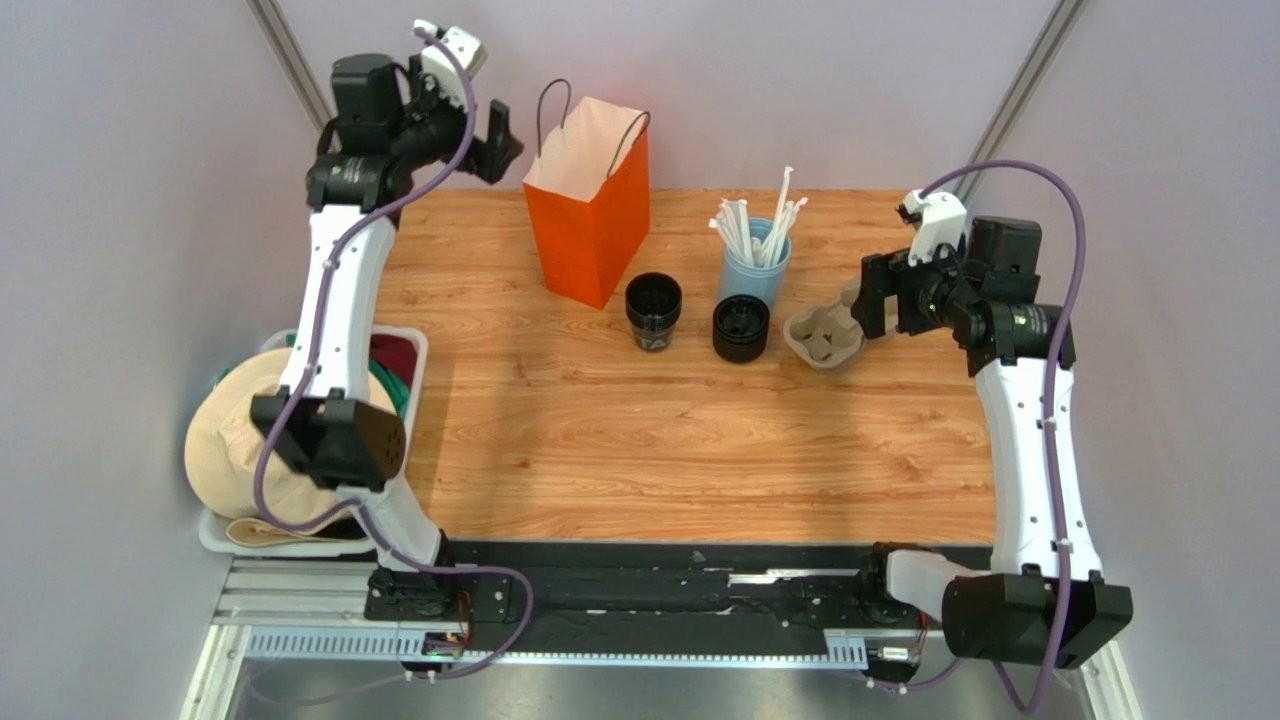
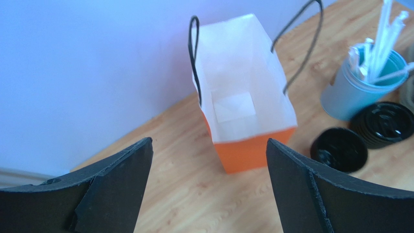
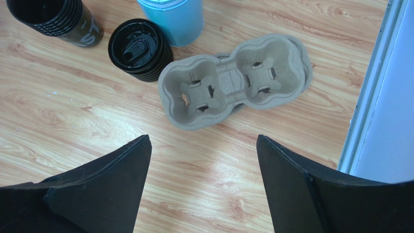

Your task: Pack the takeout coffee

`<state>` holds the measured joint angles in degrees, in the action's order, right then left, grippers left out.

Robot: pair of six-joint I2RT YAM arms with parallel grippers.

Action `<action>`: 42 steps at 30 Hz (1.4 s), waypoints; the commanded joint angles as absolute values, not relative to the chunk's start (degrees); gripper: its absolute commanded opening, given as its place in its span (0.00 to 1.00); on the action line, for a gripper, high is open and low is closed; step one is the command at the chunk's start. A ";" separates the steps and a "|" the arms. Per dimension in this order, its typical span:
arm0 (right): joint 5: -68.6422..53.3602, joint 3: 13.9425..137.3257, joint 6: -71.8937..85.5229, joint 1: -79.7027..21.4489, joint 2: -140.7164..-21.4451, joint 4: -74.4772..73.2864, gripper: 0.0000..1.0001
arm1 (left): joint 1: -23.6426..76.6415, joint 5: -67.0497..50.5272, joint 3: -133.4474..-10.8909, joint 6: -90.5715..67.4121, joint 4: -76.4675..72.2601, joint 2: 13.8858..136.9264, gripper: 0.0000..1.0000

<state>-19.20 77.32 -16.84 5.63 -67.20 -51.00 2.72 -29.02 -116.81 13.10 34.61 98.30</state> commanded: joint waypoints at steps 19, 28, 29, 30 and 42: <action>-20.92 70.58 -13.45 5.27 -59.94 -44.74 0.83 | 9.67 -14.59 -135.18 13.45 24.79 122.43 0.68; -21.53 69.61 -13.97 5.01 -59.68 -44.21 0.82 | 10.19 -13.62 -133.69 13.01 23.12 122.26 0.21; -21.53 69.52 -14.06 4.92 -59.59 -44.21 0.82 | 10.20 -13.54 -133.33 12.92 23.12 121.65 0.17; -21.53 69.43 -14.06 4.92 -59.59 -44.12 0.82 | 10.20 -13.45 -132.81 12.83 23.03 121.12 0.13; -22.94 68.47 -13.89 4.75 -58.71 -43.59 0.82 | 10.20 -11.07 -121.75 9.76 27.42 109.70 0.00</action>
